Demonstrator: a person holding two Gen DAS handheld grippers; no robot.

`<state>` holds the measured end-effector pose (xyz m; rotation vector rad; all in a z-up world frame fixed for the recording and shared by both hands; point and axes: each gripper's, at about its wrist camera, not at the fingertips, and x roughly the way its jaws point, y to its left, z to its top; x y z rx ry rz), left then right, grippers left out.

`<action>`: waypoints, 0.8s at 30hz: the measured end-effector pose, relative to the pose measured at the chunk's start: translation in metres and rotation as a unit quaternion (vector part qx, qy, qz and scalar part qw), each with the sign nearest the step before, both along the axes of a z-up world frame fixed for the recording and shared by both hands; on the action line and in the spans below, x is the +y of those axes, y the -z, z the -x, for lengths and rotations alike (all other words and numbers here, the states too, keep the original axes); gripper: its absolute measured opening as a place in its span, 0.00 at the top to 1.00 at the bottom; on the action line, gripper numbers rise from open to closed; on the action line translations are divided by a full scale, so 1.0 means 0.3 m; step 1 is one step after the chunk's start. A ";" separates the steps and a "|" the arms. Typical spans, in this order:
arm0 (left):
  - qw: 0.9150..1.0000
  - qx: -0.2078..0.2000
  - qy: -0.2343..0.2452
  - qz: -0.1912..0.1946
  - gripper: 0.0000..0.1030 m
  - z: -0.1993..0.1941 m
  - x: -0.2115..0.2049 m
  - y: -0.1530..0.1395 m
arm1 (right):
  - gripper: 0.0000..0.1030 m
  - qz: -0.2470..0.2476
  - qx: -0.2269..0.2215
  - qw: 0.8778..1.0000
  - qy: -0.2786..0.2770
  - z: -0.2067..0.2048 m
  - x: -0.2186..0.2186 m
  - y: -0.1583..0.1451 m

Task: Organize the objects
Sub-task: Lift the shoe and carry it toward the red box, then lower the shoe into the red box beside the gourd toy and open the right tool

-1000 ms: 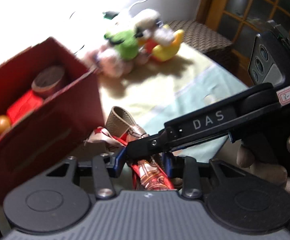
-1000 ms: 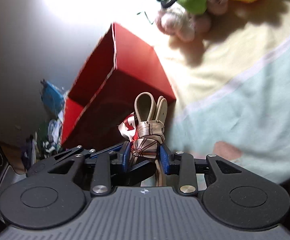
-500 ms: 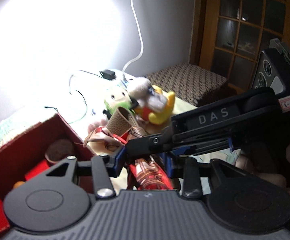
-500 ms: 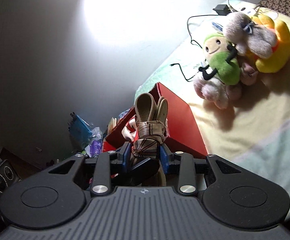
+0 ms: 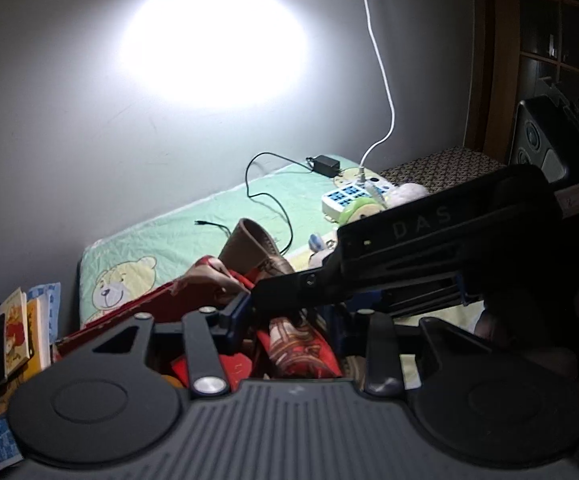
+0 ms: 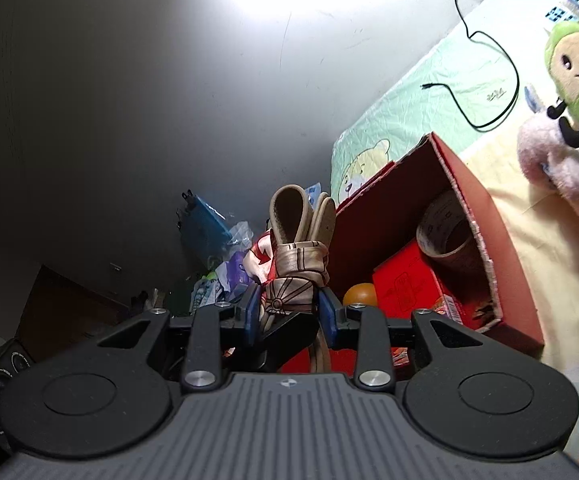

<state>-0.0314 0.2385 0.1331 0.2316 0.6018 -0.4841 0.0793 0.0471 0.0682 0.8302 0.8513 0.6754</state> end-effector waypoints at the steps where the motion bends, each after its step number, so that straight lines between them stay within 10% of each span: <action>1: 1.000 0.004 -0.007 -0.002 0.67 -0.018 0.018 0.005 | 0.67 -0.001 0.007 1.000 -0.007 -0.020 0.026 0.009; 24: 0.981 0.130 -0.139 -0.034 0.68 -0.268 0.358 0.300 | 0.67 0.081 0.133 0.978 -0.137 -0.268 0.469 0.242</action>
